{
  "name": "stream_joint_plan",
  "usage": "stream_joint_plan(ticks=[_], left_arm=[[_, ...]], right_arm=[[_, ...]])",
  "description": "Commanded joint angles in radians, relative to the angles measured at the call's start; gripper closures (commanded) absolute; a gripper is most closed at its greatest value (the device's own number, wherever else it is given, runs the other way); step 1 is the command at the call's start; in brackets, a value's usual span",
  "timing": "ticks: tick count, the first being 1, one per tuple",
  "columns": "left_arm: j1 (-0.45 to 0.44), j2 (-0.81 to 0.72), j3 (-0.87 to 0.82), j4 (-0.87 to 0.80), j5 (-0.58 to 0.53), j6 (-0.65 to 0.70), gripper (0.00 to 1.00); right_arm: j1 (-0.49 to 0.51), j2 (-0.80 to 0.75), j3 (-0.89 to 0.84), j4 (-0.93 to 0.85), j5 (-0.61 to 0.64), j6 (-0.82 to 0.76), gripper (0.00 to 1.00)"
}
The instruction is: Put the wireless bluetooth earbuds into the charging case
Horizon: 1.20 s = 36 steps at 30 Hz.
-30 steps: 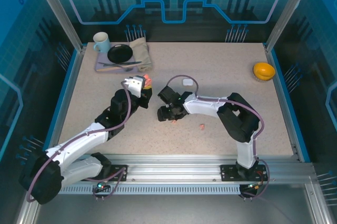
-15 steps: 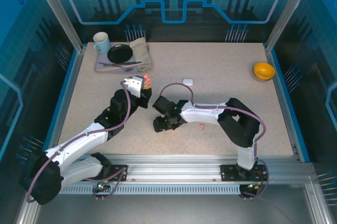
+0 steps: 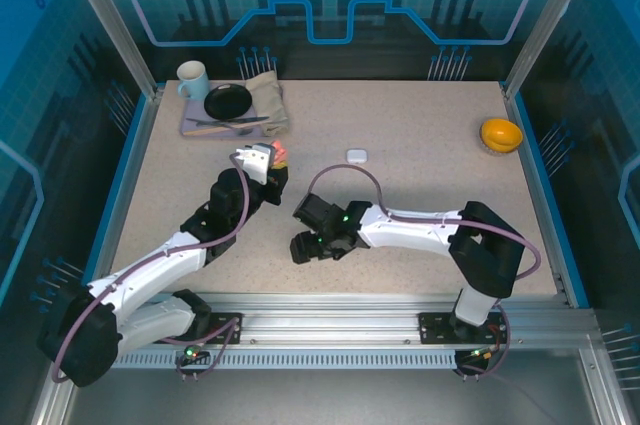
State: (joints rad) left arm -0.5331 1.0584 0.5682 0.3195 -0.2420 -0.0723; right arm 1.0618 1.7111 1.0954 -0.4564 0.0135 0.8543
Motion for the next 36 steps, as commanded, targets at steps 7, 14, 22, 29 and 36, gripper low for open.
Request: stream_joint_plan(ticks=[7, 14, 22, 29, 36], left_arm=[[0.01, 0.0, 0.006, 0.025, 0.009, 0.013, 1.0], [0.01, 0.007, 0.012, 0.026, 0.01, 0.011, 1.0], [0.013, 0.015, 0.01, 0.029, 0.01, 0.01, 1.0], [0.012, 0.019, 0.01, 0.033, 0.013, 0.008, 1.0], [0.013, 0.023, 0.011, 0.041, 0.017, 0.002, 1.0]], right_arm=[[0.025, 0.075, -0.02, -0.007, 0.008, 0.043, 0.33], [-0.04, 0.101, -0.037, 0.004, 0.024, 0.021, 0.33], [-0.107, 0.108, -0.023, 0.0, 0.033, -0.021, 0.34], [-0.157, 0.101, -0.023, -0.016, 0.043, -0.052, 0.34], [-0.202, 0.076, -0.009, -0.049, 0.047, -0.062, 0.35]])
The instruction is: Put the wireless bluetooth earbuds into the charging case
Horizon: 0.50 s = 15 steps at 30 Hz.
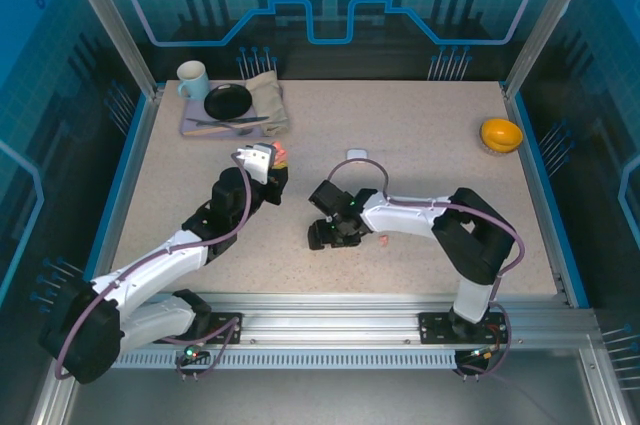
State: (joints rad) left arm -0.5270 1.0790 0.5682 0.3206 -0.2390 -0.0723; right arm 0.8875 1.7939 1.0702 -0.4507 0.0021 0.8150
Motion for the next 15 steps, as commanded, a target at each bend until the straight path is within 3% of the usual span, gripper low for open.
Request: stream_joint_plan(ticks=[1, 6, 15], left_arm=[[0.006, 0.002, 0.011, 0.041, 0.016, 0.002, 1.0], [0.006, 0.001, 0.006, 0.049, 0.019, -0.003, 1.0], [0.006, -0.004, 0.006, 0.053, 0.017, 0.003, 1.0]], right_arm=[[-0.027, -0.023, 0.016, -0.07, 0.064, -0.017, 0.35], [-0.021, -0.075, 0.038, -0.161, 0.118, 0.017, 0.35], [0.017, 0.047, 0.202, -0.351, 0.2, 0.045, 0.37]])
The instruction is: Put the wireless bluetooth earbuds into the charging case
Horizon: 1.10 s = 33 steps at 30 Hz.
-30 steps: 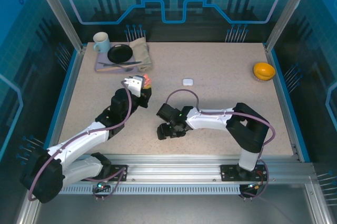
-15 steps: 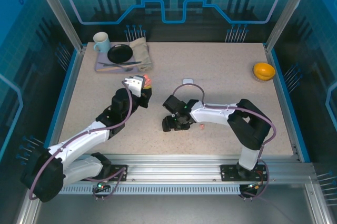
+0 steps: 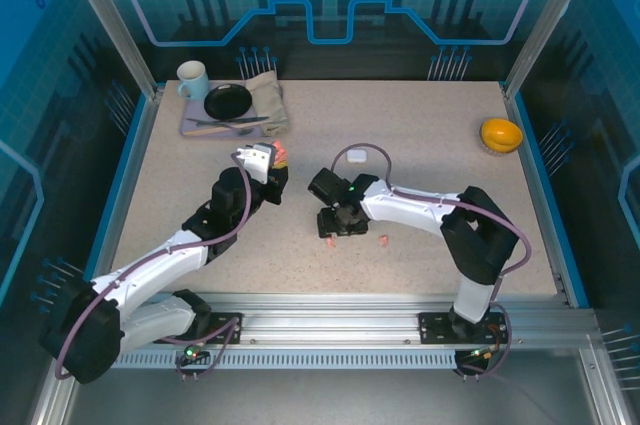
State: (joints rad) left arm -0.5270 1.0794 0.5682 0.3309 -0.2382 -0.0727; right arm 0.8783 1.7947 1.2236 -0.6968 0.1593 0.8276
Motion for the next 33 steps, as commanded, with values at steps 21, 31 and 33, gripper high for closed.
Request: stream_joint_plan(ticks=[21, 31, 33], left_arm=[[0.013, -0.003, 0.004, 0.049, 0.019, 0.001, 1.0], [0.016, 0.002, 0.006, 0.049, 0.023, 0.001, 1.0], [0.015, 0.002, 0.006, 0.049, 0.023, 0.0, 1.0]], right_arm=[[0.07, 0.216, 0.17, -0.133, 0.052, 0.06, 0.48], [0.07, 0.238, 0.182, -0.135, 0.052, 0.065, 0.56], [0.07, 0.235, 0.177, -0.135, 0.053, 0.067, 0.56]])
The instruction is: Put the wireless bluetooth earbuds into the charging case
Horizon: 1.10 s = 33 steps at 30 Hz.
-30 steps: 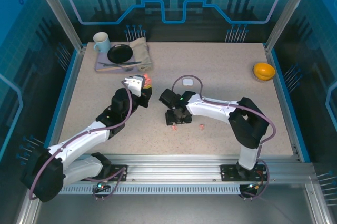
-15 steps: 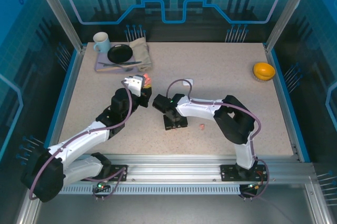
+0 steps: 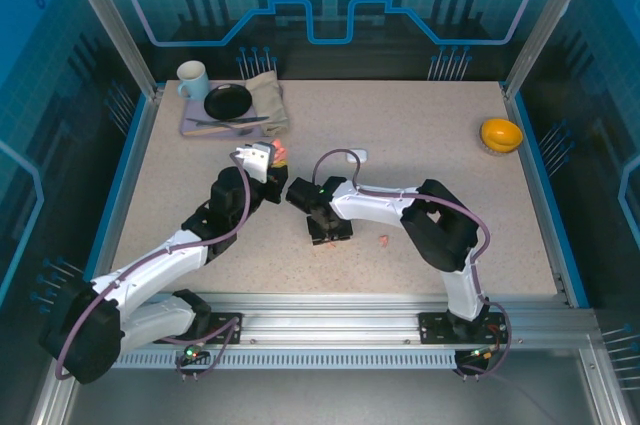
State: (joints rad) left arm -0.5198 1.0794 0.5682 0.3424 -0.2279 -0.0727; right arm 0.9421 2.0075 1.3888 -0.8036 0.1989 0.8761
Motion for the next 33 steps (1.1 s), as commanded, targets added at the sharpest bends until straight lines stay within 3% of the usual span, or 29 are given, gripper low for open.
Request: stream_joint_plan(ticks=[1, 33], left_arm=[[0.008, 0.002, 0.005, 0.038, 0.013, 0.0, 1.0], [0.008, 0.0, 0.001, 0.041, 0.017, -0.003, 1.0]], right_arm=[[0.007, 0.022, 0.012, -0.03, 0.013, 0.021, 0.56], [0.011, 0.012, -0.035, -0.037, 0.023, 0.08, 0.68]])
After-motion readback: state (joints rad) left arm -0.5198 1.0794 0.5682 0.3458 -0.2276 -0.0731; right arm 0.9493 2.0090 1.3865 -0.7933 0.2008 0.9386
